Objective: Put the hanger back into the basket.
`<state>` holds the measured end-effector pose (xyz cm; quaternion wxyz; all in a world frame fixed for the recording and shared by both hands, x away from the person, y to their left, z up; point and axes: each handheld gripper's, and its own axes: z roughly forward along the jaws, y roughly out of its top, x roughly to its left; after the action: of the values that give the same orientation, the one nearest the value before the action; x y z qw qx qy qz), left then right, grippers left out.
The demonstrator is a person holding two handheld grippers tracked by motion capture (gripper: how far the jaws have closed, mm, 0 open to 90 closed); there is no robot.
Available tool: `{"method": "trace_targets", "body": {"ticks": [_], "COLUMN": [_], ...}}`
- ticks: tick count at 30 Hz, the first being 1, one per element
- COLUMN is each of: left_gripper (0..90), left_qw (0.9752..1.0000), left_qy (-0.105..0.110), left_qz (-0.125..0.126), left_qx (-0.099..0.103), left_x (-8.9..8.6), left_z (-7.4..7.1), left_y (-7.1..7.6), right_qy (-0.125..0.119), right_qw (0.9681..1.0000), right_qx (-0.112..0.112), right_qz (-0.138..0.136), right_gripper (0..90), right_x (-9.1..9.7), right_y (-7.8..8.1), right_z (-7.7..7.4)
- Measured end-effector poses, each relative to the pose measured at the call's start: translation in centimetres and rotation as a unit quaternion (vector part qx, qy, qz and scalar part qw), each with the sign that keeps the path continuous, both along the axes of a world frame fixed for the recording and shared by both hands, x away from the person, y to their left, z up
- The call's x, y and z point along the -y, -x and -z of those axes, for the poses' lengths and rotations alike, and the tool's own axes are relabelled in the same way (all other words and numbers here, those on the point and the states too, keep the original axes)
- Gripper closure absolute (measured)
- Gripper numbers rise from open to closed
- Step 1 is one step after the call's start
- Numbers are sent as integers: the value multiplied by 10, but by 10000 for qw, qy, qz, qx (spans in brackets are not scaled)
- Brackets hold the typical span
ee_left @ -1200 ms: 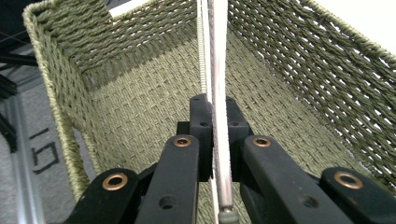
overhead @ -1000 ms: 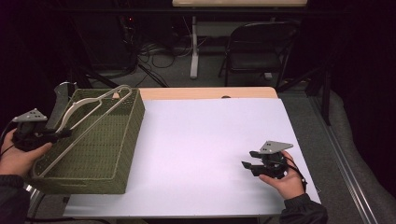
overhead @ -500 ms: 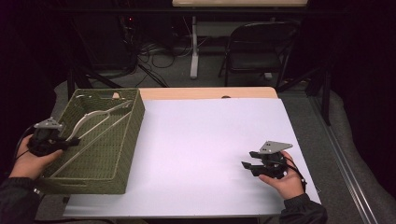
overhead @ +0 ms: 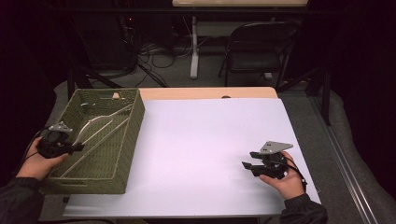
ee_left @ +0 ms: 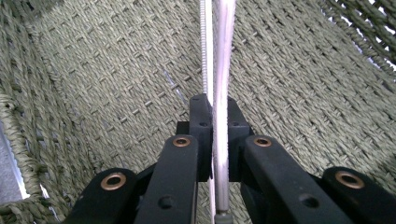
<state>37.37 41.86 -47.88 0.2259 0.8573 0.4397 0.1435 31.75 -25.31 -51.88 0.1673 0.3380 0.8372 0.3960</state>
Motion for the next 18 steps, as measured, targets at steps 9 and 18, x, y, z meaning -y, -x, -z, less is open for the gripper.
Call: {"method": "trace_targets", "body": {"ticks": [9, 18], "left_gripper": [770, 469], "left_qw": [9994, 9964], "left_qy": [282, 524], "left_qz": [-94, -192], "left_qx": [193, 634], "left_x": [-5, -9], "left_z": [-5, -16], "left_y": [3, 13], "right_qy": [3, -5], "right_qw": [10000, 10000], "right_qx": [-25, -33], "right_qz": [7, -9], "right_gripper": [468, 468], "right_x": [1, 0], "right_y": [0, 1], "right_z": [1, 1]}}
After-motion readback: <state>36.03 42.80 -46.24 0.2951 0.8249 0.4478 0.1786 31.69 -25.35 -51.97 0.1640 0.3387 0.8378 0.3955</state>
